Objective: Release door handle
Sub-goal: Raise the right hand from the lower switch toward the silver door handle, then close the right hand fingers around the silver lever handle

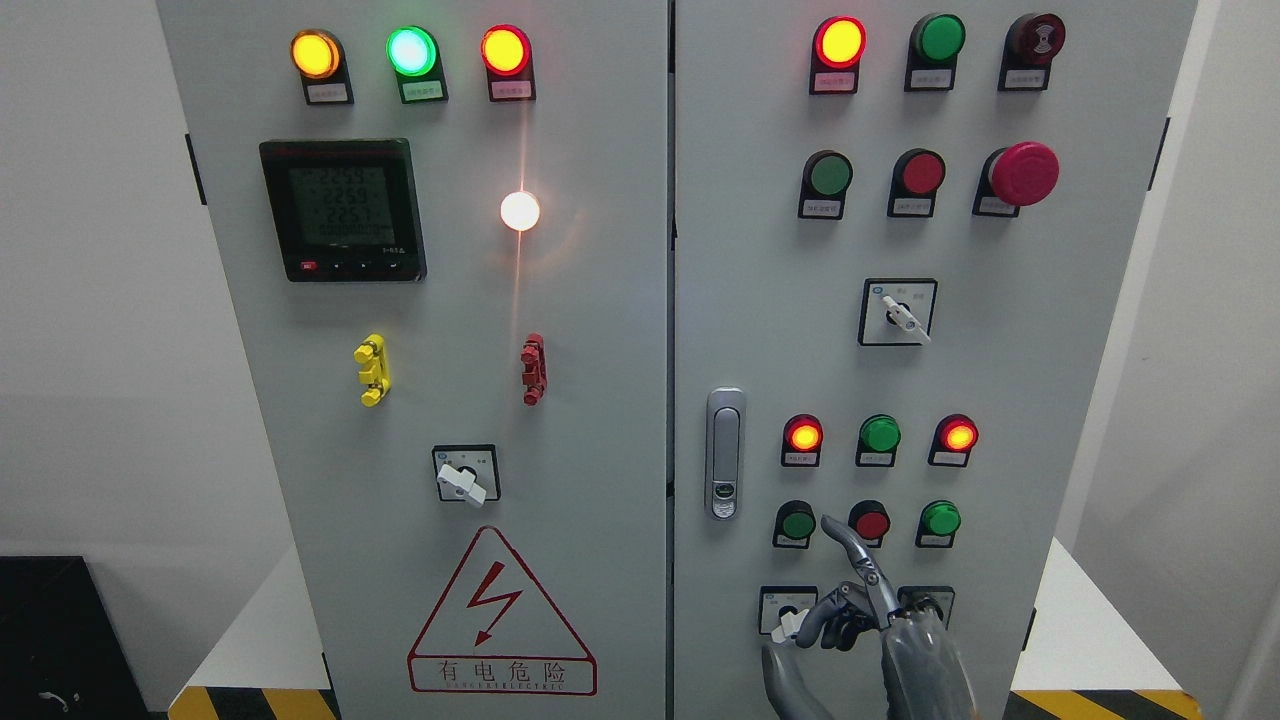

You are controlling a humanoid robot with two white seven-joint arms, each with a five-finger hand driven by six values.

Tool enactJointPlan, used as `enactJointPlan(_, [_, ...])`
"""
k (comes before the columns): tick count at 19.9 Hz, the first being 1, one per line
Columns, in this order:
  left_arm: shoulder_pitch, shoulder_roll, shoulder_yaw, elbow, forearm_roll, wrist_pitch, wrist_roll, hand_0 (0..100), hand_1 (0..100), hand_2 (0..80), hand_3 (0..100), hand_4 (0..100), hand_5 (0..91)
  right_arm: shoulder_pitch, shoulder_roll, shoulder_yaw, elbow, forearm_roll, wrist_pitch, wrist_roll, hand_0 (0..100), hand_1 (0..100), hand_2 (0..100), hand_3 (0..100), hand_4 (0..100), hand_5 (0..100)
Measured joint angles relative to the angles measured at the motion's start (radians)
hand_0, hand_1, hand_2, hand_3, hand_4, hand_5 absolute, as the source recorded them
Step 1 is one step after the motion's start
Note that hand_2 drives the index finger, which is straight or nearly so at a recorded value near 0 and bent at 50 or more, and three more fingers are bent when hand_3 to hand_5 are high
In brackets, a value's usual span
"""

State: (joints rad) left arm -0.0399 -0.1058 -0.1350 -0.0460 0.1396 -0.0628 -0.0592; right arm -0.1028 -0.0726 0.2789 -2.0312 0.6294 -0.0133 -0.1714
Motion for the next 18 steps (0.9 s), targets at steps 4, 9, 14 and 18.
enactJointPlan(4, [0.000,0.000,0.000,0.000,0.000,0.000,0.000,12,56,0.0,0,0,0.0,-0.021,0.021,0.000,0.011,0.149,0.000,-0.006,39,41,5,100,100,100])
enactJointPlan(9, [0.000,0.000,0.000,0.000,0.000,0.000,0.000,12,56,0.0,0,0,0.0,-0.047,0.040,0.002,0.035,0.319,0.000,-0.010,39,39,5,100,100,100])
enactJointPlan(14, [0.000,0.000,0.000,0.000,0.000,0.000,0.000,12,56,0.0,0,0,0.0,-0.075,0.052,0.007,0.065,0.474,0.000,-0.023,39,38,5,100,100,100])
enactJointPlan(18, [0.000,0.000,0.000,0.000,0.000,0.000,0.000,12,56,0.0,0,0,0.0,-0.092,0.070,0.017,0.088,0.567,0.036,-0.026,39,36,4,100,100,100])
